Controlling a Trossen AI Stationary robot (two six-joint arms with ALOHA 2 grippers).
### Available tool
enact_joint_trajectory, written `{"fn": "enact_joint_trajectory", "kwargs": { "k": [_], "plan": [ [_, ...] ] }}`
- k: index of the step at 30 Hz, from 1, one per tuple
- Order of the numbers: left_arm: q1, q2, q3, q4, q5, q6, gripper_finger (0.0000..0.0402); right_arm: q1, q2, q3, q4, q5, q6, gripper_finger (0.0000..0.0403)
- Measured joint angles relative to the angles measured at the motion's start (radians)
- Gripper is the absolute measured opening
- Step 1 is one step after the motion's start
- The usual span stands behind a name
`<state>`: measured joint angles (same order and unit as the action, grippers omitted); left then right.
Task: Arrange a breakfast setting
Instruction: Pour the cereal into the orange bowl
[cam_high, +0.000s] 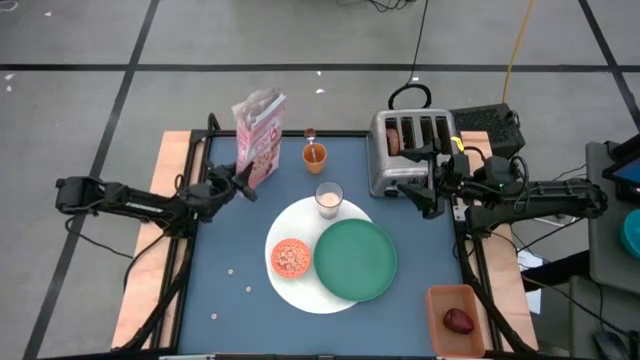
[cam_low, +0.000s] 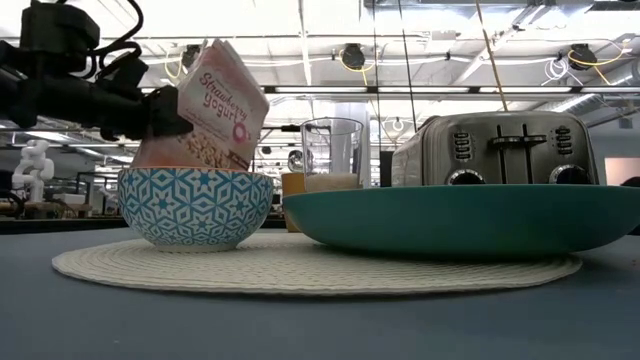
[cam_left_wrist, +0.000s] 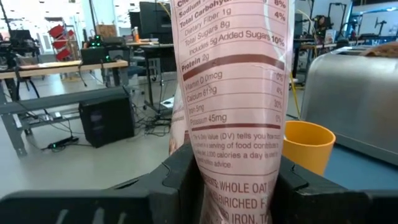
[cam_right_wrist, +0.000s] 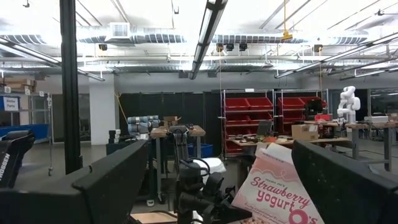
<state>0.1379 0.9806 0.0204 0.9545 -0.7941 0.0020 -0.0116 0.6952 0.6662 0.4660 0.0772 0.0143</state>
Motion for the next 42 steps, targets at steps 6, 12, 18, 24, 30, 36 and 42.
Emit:
{"fn": "enact_joint_trajectory", "kwargs": {
  "k": [6, 12, 18, 24, 30, 36, 42],
  "plan": [
    [-0.02, -0.001, 0.001, -0.105, -0.02, -0.103, 0.0122, 0.0, 0.0, 0.0, 0.0, 0.0, 0.0, 0.0391],
    [-0.042, 0.001, -0.002, -0.215, -0.02, -0.22, 0.0122, 0.0, 0.0, 0.0, 0.0, 0.0, 0.0, 0.0391],
    [-0.044, 0.0, -0.001, -0.309, -0.023, -0.335, 0.0122, 0.0, 0.0, 0.0, -0.001, 0.0, 0.0, 0.0391],
    [-0.044, 0.0, -0.001, -0.31, 0.001, -0.361, 0.0135, 0.0, 0.0, -0.001, -0.001, 0.0, 0.0, 0.0391],
    [-0.044, 0.002, -0.003, -0.32, 0.015, -0.389, 0.0186, 0.0, 0.0, -0.001, -0.001, 0.0, 0.0, 0.0391],
    [-0.044, 0.002, -0.004, -0.325, 0.019, -0.38, 0.0226, 0.0, 0.0, -0.001, -0.001, 0.0, 0.0, 0.0391],
    [-0.044, 0.002, -0.004, -0.322, 0.018, -0.377, 0.0229, 0.0, 0.0, -0.001, -0.001, 0.0, 0.0, 0.0391]
  ]
}}
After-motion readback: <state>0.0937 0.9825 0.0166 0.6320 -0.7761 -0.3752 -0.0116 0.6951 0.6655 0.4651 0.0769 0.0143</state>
